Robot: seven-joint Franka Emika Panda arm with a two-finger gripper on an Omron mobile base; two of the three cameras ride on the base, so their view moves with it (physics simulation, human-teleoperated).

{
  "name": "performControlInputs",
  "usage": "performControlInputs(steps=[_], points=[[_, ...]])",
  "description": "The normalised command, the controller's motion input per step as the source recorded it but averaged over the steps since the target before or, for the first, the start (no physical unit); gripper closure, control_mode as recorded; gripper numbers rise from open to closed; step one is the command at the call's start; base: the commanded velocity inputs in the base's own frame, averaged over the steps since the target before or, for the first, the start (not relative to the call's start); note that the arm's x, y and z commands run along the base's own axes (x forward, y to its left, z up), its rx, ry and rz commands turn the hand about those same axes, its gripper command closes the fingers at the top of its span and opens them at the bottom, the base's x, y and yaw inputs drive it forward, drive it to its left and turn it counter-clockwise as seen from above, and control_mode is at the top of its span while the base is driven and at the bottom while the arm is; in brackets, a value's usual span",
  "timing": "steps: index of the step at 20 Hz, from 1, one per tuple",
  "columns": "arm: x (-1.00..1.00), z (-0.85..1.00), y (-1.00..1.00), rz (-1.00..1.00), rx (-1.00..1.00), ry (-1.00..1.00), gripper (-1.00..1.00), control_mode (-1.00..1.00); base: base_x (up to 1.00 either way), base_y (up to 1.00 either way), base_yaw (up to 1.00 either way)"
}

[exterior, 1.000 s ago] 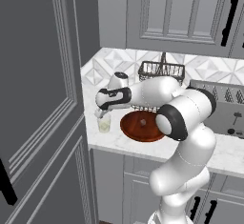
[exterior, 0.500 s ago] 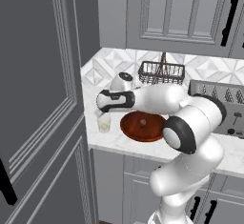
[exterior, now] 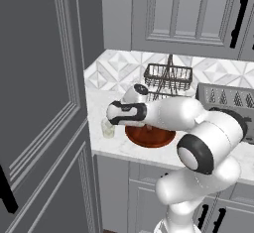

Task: Grab a lemon wedge from the fridge and one ice cube from the ice bowl, and put them in the glass of lemonade.

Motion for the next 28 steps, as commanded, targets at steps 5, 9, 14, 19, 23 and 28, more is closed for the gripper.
performControlInputs(steps=[5, 9, 14, 19, 23, 28], points=[[-0.31, 0.13, -0.56, -0.05, 0.04, -0.05, -1.00, -1.00, 0.00, 0.00, 0.00], [-0.11, 0.43, -0.37, -0.09, 0.03, -0.07, -1.00, -1.00, 0.00, 0.00, 0.00], [0.02, 0.92, -0.23, -0.17, -0.20, 0.23, -1.00, -1.00, 0.00, 0.00, 0.00], [-0.29, 0.43, -0.33, -0.35, -0.15, 0.15, -1.00, -1.00, 0.00, 0.00, 0.00], [-0.65, 0.04, -0.51, -0.31, 0.20, -0.02, -1.00, -1.00, 0.00, 0.00, 0.00], [-0.76, 0.01, -0.19, -0.15, 0.15, -0.06, -1.00, -1.00, 0.00, 0.00, 0.00]])
